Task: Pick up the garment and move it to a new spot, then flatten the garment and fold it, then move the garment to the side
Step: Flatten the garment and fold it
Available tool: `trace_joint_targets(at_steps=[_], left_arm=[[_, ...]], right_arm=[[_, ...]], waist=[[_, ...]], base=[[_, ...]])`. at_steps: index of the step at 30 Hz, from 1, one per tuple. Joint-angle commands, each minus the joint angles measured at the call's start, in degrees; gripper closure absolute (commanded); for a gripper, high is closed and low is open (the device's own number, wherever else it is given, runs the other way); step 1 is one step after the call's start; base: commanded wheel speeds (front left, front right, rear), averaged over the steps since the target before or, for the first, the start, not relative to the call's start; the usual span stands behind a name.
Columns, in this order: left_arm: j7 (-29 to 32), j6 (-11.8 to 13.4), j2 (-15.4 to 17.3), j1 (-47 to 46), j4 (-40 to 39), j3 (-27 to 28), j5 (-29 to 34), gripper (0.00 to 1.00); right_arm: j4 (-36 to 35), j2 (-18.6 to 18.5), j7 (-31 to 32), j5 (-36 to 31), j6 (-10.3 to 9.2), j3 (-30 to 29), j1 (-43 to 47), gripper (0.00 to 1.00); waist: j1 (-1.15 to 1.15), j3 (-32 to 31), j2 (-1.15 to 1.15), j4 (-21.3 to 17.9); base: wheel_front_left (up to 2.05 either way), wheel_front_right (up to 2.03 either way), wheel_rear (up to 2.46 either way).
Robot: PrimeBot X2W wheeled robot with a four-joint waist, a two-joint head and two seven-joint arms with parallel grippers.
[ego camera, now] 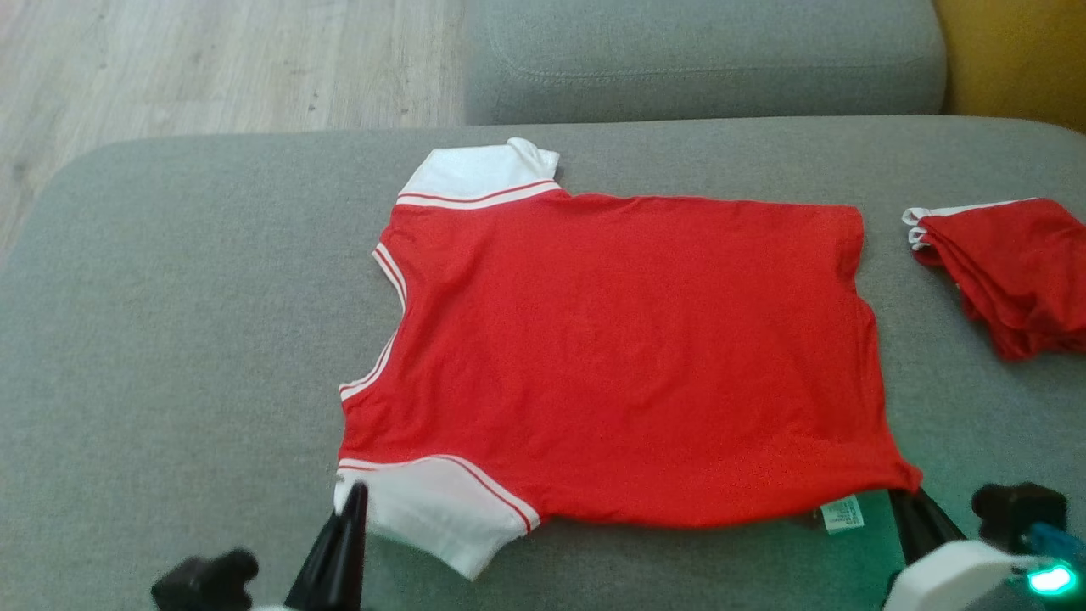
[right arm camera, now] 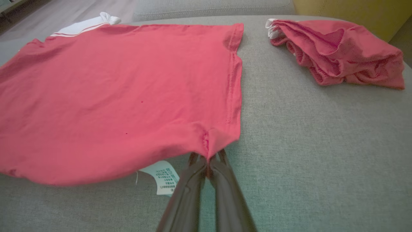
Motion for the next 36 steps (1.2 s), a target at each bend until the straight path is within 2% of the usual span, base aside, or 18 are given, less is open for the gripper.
trace_joint_targets(at_steps=[1, 17, 23, 29, 30, 31, 32, 33, 34, 35, 36], left_arm=[[-0.5, -0.4, 0.1, -4.3, -0.9, 1.8, -0.3, 1.0], [-4.0, -6.6, -10.7, -27.4, 19.0, 1.4, 2.8, 1.0], [-7.2, -8.3, -13.6, -35.6, 26.4, 2.1, 5.7, 1.0], [-8.2, -9.7, -14.6, -39.6, 31.3, 2.4, 7.0, 1.0], [-8.3, -9.8, -14.7, -39.9, 32.0, 2.6, 7.2, 1.0], [-8.5, -9.7, -14.8, -40.1, 32.6, 3.0, 7.2, 1.0], [-8.7, -9.6, -15.0, -40.3, 33.0, 3.6, 7.3, 1.0], [-8.9, -9.6, -15.1, -40.4, 33.3, 4.1, 7.4, 0.78], [-9.0, -9.7, -15.2, -40.4, 33.5, 4.8, 7.6, 0.54], [-9.2, -9.7, -15.3, -40.4, 33.6, 5.4, 7.8, 0.16], [-9.2, -9.9, -15.4, -40.2, 33.7, 6.0, 8.0, 0.0]], right_arm=[[-1.5, -0.6, 0.2, -0.3, -0.04, 1.4, -3.2, 1.0], [7.0, -0.6, 4.1, -1.0, -0.04, -1.1, -16.7, 1.0], [9.3, -0.6, 2.8, -1.0, -0.04, -2.1, -21.9, 1.0], [10.4, -0.6, 1.1, -0.5, -0.04, -1.5, -25.1, 1.0], [10.6, -0.6, 0.6, -0.5, -0.04, -1.3, -25.5, 0.96], [10.8, -0.6, 0.2, -0.3, -0.04, -1.1, -26.0, 0.8], [10.8, -0.6, -0.4, -0.1, -0.04, -1.0, -26.5, 0.55], [10.8, -0.6, -1.3, -0.1, -0.04, -1.1, -26.9, 0.0], [10.8, -0.6, -2.1, 0.0, -0.04, -1.0, -27.3, 0.0], [10.8, -0.6, -3.0, 0.1, -0.04, -1.0, -27.6, 0.0], [10.9, -0.6, -3.9, 0.1, -0.04, -1.1, -27.8, 0.0]], waist=[[0.0, 0.2, 0.0, 0.0], [0.0, 6.6, 0.0, -0.8], [0.0, 10.5, 0.0, -1.6], [0.0, 12.3, 0.0, -2.6], [0.0, 12.4, 0.0, -2.8], [0.0, 12.6, 0.0, -2.9], [0.0, 12.7, 0.0, -3.0], [0.0, 12.8, 0.0, -3.1], [0.0, 13.0, 0.0, -3.2], [0.0, 13.0, 0.0, -3.2], [0.0, 13.1, 0.0, -3.2]], base=[[0.0, 0.0, 0.0], [0.0, 0.0, 0.0], [0.0, 0.0, 0.0], [0.0, 0.0, 0.0], [0.0, 0.0, 0.0], [0.0, 0.0, 0.0], [0.0, 0.0, 0.0], [0.0, 0.0, 0.0], [0.0, 0.0, 0.0], [0.0, 0.0, 0.0], [0.0, 0.0, 0.0]])
